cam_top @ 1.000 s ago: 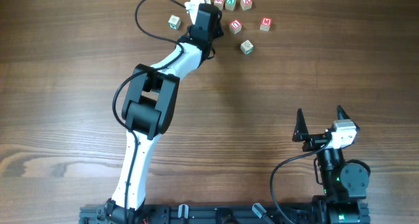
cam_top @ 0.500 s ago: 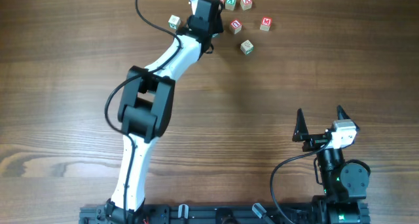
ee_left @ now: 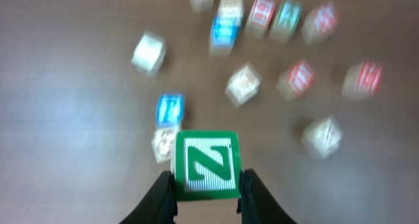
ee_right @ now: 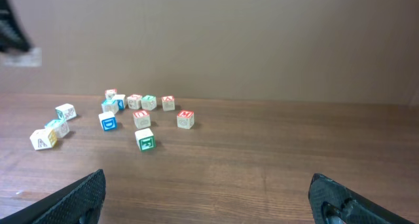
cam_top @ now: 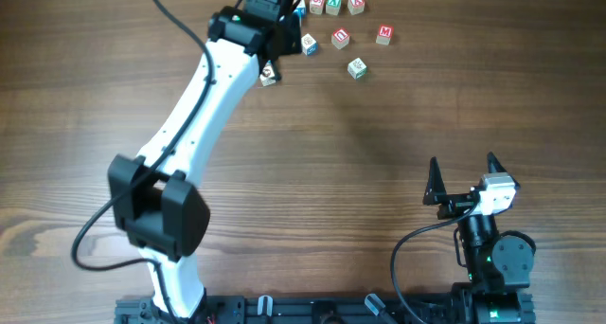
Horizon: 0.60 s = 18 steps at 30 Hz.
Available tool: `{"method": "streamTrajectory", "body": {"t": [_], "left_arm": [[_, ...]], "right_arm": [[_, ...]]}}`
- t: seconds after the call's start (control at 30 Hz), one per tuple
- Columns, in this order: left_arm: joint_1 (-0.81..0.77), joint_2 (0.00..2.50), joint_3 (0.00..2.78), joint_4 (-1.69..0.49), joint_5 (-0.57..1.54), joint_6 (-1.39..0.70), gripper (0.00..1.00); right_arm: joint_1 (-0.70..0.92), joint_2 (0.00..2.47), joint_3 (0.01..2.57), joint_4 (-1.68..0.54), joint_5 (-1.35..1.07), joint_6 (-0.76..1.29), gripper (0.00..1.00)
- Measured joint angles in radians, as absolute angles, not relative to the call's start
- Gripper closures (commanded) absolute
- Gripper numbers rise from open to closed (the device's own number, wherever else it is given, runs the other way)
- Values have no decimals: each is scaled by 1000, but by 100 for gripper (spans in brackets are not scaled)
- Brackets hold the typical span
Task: Form a horizontal line
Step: 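Carry the green Z block toward the table center and set it down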
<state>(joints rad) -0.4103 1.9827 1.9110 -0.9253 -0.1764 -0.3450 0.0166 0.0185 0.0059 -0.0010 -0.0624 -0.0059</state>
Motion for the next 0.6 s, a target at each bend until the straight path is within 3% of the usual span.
{"method": "streamTrajectory", "body": {"t": [0.13, 0.27, 0.6], "left_arm": [[-427, 1962, 1912, -1138, -142, -342, 87], [-470, 1962, 1853, -1171, -127, -342, 87], [-588, 1963, 1396, -693, -105, -440, 82]], "right_arm": [[17, 19, 6, -1, -62, -6, 0], [17, 19, 6, -1, -62, -6, 0], [17, 19, 6, -1, -62, -6, 0]]}}
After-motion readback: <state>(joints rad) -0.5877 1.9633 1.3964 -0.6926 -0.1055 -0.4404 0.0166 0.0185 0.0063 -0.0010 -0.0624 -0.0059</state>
